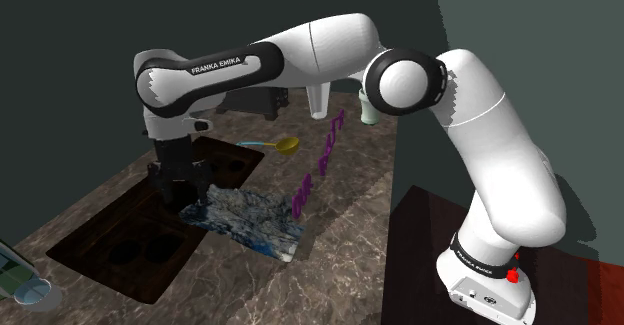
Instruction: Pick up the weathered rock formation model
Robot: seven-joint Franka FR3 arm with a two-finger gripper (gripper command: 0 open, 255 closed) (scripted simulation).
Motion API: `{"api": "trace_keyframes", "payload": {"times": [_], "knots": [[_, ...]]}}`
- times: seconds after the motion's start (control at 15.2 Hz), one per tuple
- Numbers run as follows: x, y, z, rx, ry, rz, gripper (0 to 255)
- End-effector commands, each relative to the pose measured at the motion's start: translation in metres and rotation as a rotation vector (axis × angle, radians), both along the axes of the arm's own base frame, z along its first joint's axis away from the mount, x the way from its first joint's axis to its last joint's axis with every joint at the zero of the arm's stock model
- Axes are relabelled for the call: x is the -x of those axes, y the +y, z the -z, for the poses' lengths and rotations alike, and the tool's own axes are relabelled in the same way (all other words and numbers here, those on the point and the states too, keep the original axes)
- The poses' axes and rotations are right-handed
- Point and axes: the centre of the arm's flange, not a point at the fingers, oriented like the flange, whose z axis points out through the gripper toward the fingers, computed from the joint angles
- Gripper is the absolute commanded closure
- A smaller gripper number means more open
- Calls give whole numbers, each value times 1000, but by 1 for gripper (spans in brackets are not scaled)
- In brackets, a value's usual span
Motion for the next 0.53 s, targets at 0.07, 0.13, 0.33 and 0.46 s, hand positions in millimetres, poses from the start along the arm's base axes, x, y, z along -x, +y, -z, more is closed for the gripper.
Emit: {"api": "trace_keyframes", "payload": {"times": [0.07, 0.13, 0.33, 0.46], "knots": [[0, 1, 16, 0, 0, 2, 0], [0, 1, 21, 0, 0, 2, 0], [0, 0, 24, 0, 0, 2, 255], [0, 1, 24, 0, 0, 2, 255]]}}
